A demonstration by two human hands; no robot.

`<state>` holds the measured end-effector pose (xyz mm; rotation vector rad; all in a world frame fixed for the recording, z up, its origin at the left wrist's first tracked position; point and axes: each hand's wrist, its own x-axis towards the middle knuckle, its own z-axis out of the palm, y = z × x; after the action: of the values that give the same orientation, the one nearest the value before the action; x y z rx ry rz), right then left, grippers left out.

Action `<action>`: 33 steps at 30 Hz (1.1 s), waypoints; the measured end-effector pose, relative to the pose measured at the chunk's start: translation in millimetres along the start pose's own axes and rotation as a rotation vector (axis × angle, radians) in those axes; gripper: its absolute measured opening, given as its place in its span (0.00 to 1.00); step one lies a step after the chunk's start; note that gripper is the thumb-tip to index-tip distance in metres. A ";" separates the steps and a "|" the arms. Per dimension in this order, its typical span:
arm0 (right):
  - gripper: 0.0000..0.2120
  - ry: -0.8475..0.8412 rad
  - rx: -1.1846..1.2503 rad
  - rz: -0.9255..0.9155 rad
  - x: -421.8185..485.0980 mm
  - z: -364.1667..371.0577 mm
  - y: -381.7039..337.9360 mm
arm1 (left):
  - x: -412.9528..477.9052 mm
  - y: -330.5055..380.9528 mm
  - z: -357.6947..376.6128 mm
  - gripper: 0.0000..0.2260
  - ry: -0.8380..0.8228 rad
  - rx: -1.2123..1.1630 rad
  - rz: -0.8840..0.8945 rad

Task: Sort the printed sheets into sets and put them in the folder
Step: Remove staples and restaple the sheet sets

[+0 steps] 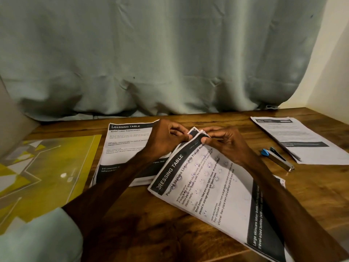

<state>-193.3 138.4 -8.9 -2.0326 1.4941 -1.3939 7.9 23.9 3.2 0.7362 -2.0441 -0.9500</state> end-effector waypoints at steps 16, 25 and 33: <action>0.07 0.015 0.000 0.005 -1.2 0.3 -0.2 | -11.2 14.8 8.7 0.04 0.008 0.126 0.149; 0.08 0.018 -0.007 -0.021 -2.1 -1.0 -3.1 | -8.5 9.4 7.0 0.02 0.039 0.239 0.264; 0.08 0.023 -0.015 0.008 -2.5 -1.1 -2.8 | -4.9 8.6 3.3 0.02 0.038 0.287 0.359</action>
<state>-192.5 142.0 -7.8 -2.0235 1.5249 -1.4119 6.3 33.6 6.7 0.5010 -2.2069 -0.4430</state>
